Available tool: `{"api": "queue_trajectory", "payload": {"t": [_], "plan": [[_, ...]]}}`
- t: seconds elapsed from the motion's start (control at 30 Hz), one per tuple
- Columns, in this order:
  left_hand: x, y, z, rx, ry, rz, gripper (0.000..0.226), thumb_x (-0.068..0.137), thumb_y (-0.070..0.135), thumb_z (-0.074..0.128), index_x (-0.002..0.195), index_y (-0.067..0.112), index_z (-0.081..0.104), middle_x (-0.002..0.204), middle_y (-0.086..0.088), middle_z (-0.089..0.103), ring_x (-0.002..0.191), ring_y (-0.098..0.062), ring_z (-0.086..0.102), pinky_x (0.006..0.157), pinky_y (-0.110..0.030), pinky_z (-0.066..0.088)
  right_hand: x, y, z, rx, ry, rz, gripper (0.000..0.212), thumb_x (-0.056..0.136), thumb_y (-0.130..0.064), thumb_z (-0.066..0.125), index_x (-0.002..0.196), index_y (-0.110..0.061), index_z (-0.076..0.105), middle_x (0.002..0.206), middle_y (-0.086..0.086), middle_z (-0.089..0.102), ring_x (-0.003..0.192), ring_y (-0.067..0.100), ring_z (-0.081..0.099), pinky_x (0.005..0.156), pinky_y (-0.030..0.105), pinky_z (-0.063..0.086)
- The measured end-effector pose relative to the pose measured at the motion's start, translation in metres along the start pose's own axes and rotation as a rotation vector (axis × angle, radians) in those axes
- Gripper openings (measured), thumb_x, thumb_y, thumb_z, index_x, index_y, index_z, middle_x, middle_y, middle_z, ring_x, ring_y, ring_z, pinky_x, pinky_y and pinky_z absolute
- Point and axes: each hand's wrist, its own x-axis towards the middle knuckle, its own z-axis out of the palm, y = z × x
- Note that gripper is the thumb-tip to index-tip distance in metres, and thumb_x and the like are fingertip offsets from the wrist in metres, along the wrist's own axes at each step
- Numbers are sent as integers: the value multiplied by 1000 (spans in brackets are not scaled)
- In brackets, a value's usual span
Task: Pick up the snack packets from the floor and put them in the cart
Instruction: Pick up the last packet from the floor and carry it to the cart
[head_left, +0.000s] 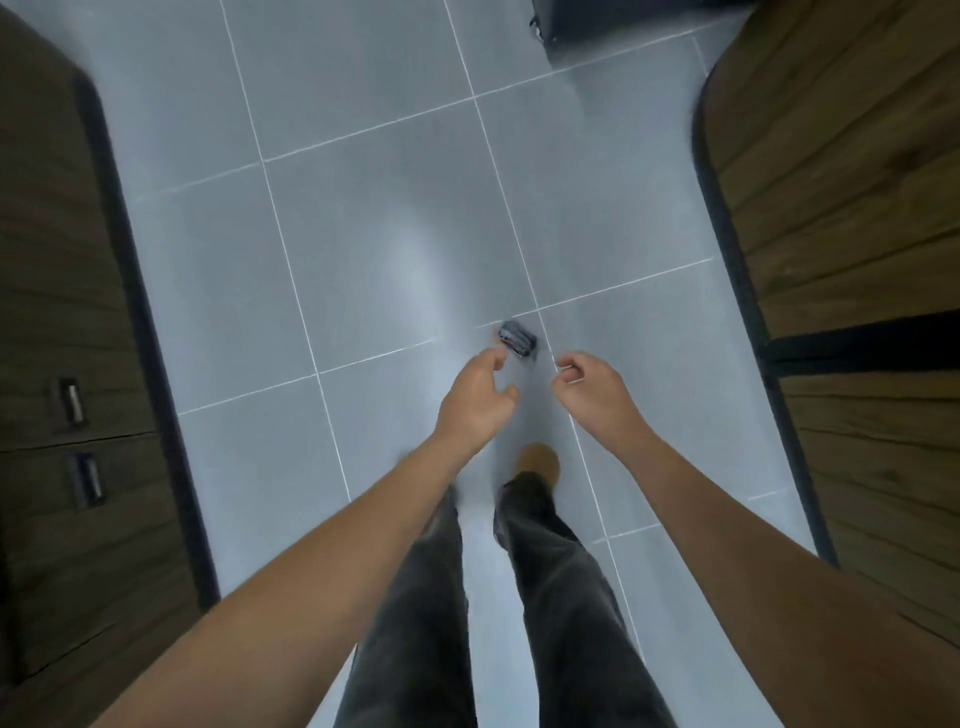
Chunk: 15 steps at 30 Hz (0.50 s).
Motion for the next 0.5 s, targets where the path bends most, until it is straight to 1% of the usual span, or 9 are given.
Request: {"api": "queue_trajectory", "payload": {"t": [0.03,0.07,0.13,0.2,0.23,0.3,0.37,0.43,0.5], "plan": [[23,-8,7,-2,-3,-23,44,90,20,55,133,20,45,135,4,50,122,-18,49,103,-35,40,21,7,8,-2,-5,21,27,89,-9,50,114,-12,59,87,-3,59,70,11,54,61,11,39],[46,-18,14,5,-4,-48,43,90,21,54,132,21,46,134,6,51,122,-16,50,102,-31,40,44,14,18,-15,-8,32,27,88,-10,51,114,-12,60,89,-2,62,71,12,55,64,11,40],[95,-42,29,16,-3,-86,38,91,22,52,129,23,48,130,9,53,117,-13,52,91,-24,40,93,35,40,-65,-14,50,29,88,-12,54,116,-11,60,105,5,66,88,19,59,81,21,42],[143,-71,47,48,-20,-112,34,92,23,50,126,24,49,125,10,55,111,-13,54,83,-22,36,144,60,65,-93,-22,83,31,89,-15,55,119,-12,60,114,6,65,103,22,59,88,24,40],[169,-86,56,67,-39,-120,34,92,23,50,126,24,48,125,10,54,111,-14,54,83,-22,36,169,73,78,-96,-21,99,32,89,-16,55,120,-13,60,116,6,65,106,21,59,88,23,40],[222,-120,75,73,-73,-129,37,92,22,50,129,21,46,130,5,52,118,-17,51,94,-28,41,218,102,107,-117,-13,129,33,88,-18,53,120,-15,61,116,4,65,107,21,60,90,24,42],[271,-152,92,89,-97,-137,43,90,21,53,131,18,44,133,-1,50,122,-21,50,101,-36,42,263,129,136,-165,-2,133,34,86,-19,54,119,-17,61,118,5,64,110,24,59,96,34,47],[311,-182,106,126,-121,-142,48,89,21,55,134,16,42,133,-3,50,120,-24,51,101,-38,42,304,155,164,-252,33,80,39,83,-18,55,122,-12,59,121,11,59,114,31,54,96,39,45],[342,-209,115,169,-141,-133,51,88,21,54,137,15,39,135,-4,49,120,-24,50,101,-37,41,343,178,190,-385,82,-15,49,78,-20,54,125,-3,54,124,20,53,116,39,48,97,42,38]]}}
